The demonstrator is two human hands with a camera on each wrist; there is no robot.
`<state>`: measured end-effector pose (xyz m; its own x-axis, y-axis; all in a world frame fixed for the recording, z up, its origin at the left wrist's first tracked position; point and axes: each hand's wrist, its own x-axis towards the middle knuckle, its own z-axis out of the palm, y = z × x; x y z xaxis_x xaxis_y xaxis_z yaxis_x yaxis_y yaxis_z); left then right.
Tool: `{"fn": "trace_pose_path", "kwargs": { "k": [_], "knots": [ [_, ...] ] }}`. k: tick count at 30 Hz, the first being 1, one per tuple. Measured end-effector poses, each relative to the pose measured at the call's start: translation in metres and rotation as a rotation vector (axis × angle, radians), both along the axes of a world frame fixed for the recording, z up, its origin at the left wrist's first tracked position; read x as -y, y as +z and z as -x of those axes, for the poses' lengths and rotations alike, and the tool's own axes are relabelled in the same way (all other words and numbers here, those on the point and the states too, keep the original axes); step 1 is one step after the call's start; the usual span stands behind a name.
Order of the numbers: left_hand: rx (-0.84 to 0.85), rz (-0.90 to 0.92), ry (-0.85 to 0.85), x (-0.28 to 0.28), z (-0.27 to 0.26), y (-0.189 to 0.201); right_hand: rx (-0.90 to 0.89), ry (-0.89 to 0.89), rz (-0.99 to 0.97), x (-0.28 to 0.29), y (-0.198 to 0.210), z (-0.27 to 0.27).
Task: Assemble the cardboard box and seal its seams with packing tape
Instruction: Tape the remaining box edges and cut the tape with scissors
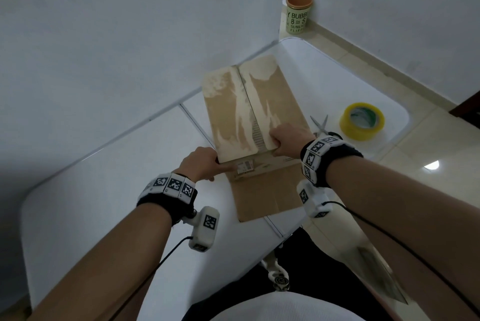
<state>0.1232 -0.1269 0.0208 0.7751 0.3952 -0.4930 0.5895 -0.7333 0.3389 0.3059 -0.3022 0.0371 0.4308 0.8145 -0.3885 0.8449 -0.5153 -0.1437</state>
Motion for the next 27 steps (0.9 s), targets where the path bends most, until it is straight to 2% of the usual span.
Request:
{"fn": "trace_pose_path", "kwargs": {
  "k": [4,6,8,10,12,15,17,22,27],
  "knots": [
    [-0.036,-0.045,-0.038,-0.002,-0.007,0.006,-0.008,-0.024,-0.021,-0.001,-0.002,0.001],
    [-0.047,-0.122,-0.032,0.002,-0.007,0.005,-0.012,-0.035,-0.036,-0.001,-0.003,0.001],
    [-0.130,-0.243,-0.091,0.006,-0.009,0.009,-0.003,-0.024,-0.031,-0.001,-0.003,0.001],
    [-0.215,-0.356,-0.165,0.008,-0.017,0.025,0.001,-0.017,-0.036,0.000,-0.003,0.001],
    [-0.203,-0.417,-0.244,0.014,-0.034,0.050,0.001,-0.030,-0.051,0.002,-0.003,0.002],
    [-0.086,-0.304,-0.447,0.041,-0.069,0.066,0.002,-0.034,-0.088,0.004,-0.004,0.005],
    [-0.063,-0.237,-0.525,0.062,-0.088,0.062,-0.017,-0.045,-0.119,0.006,-0.004,0.007],
    [-0.107,-0.216,-0.482,0.065,-0.107,0.041,-0.016,0.034,-0.201,0.019,-0.006,0.002],
    [-0.192,-0.196,-0.524,0.060,-0.117,0.040,0.016,0.072,-0.233,0.048,0.001,-0.021]
  ]
}}
